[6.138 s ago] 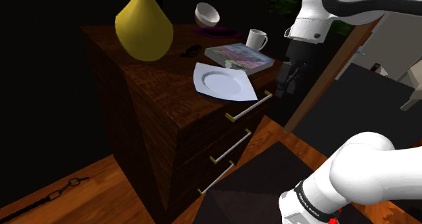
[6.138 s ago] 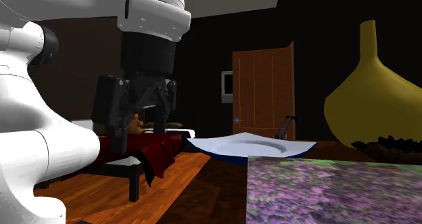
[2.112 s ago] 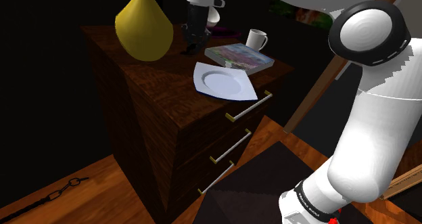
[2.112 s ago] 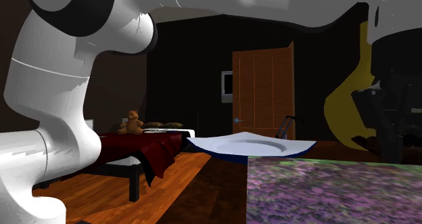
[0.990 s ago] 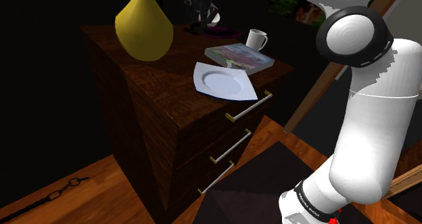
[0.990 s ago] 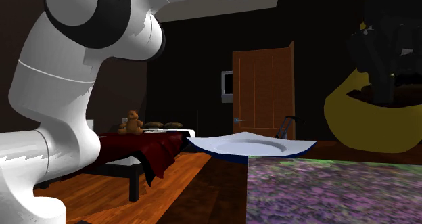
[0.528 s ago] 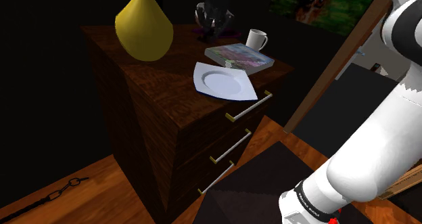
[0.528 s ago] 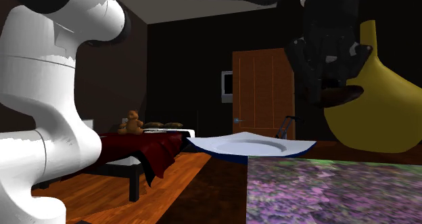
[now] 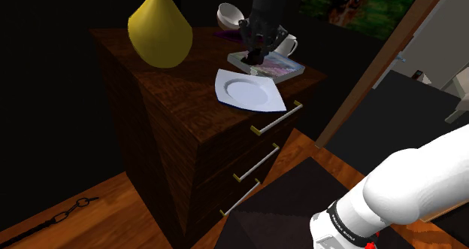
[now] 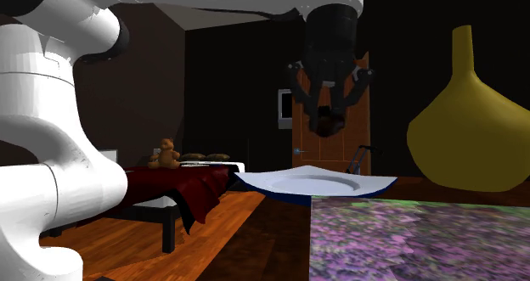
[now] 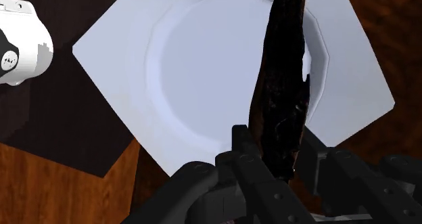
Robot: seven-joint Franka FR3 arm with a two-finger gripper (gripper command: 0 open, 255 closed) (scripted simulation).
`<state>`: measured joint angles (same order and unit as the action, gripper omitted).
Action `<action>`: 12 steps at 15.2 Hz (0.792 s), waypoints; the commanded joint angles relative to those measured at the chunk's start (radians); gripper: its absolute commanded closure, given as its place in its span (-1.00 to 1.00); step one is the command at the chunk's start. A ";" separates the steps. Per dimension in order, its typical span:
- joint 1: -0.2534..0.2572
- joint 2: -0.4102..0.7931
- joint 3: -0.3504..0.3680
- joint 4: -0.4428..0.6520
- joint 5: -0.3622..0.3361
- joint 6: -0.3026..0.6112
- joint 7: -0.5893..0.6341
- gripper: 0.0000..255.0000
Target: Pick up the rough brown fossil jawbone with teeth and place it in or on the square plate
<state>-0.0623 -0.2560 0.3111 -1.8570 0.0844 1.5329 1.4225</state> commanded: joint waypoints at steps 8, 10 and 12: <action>0.012 -0.067 0.006 -0.173 0.023 0.109 0.001 1.00; 0.013 -0.068 0.008 -0.201 0.024 0.136 0.000 1.00; 0.014 -0.069 0.009 -0.229 0.026 0.163 -0.001 1.00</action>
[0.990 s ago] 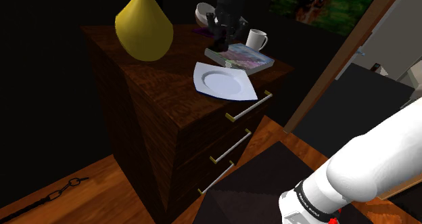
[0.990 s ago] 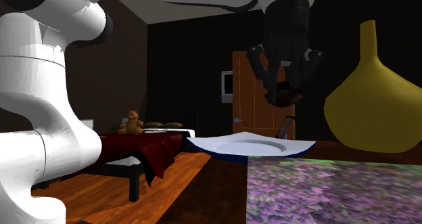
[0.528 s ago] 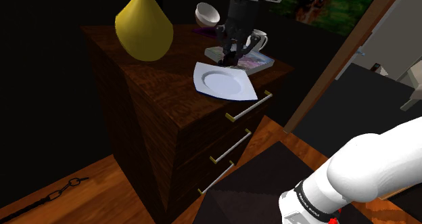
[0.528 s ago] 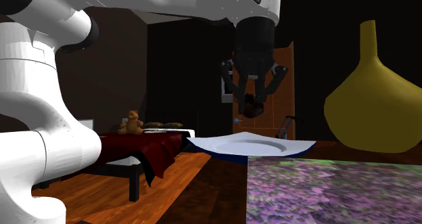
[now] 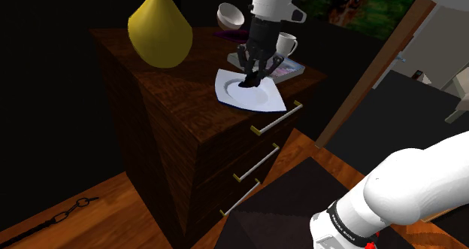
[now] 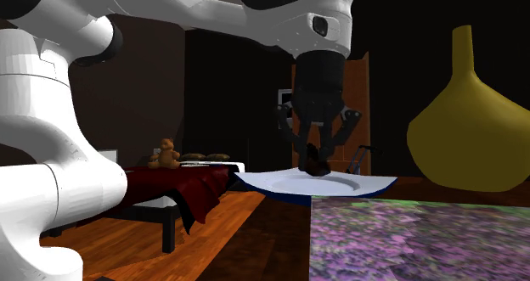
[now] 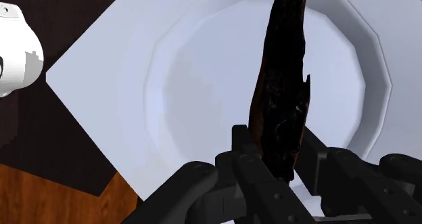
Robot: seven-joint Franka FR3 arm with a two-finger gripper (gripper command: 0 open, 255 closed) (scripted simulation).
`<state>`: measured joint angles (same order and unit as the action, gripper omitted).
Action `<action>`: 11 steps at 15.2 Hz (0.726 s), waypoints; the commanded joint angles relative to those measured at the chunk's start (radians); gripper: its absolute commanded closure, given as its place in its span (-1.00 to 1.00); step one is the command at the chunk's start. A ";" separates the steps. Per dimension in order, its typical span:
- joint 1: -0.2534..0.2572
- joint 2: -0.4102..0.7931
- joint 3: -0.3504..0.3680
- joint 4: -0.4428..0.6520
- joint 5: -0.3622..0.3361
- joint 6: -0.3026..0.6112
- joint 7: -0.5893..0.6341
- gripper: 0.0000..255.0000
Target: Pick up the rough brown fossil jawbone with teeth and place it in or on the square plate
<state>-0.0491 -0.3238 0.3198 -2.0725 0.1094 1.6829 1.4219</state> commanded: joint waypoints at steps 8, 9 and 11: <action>0.001 -0.001 0.001 -0.019 0.001 0.019 -0.001 1.00; 0.001 -0.001 0.001 -0.019 0.001 0.019 -0.001 -1.00; 0.001 -0.001 0.001 -0.019 0.001 0.019 -0.001 -1.00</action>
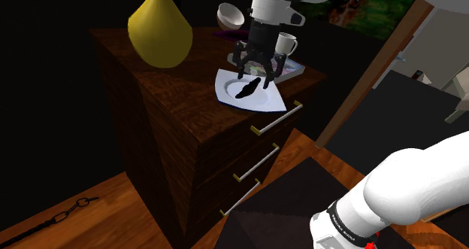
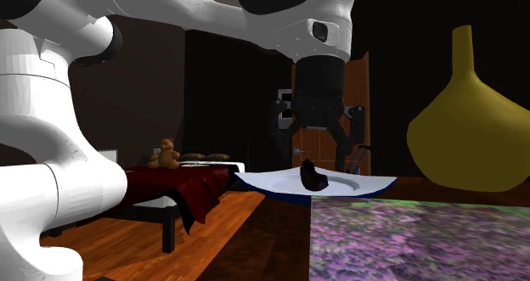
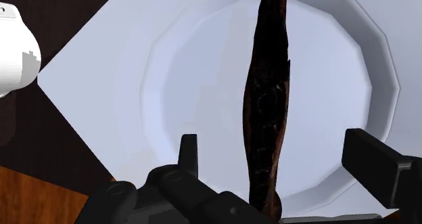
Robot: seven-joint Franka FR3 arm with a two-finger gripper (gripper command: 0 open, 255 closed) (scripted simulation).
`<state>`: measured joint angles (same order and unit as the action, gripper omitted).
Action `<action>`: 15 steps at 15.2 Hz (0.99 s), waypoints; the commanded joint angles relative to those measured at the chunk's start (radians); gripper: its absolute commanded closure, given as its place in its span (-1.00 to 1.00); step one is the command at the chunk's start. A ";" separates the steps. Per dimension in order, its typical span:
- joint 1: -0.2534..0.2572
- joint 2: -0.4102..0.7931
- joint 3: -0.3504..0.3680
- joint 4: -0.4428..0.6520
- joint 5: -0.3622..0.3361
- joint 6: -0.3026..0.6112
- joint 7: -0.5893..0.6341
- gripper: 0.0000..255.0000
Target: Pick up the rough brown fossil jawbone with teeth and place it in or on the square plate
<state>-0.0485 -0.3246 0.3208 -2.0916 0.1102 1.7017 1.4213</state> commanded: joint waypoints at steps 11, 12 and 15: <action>-0.005 0.022 -0.005 0.147 -0.010 -0.126 0.007 -1.00; -0.005 0.022 -0.005 0.147 -0.010 -0.126 0.007 -1.00; -0.005 0.022 -0.005 0.147 -0.010 -0.126 0.007 -1.00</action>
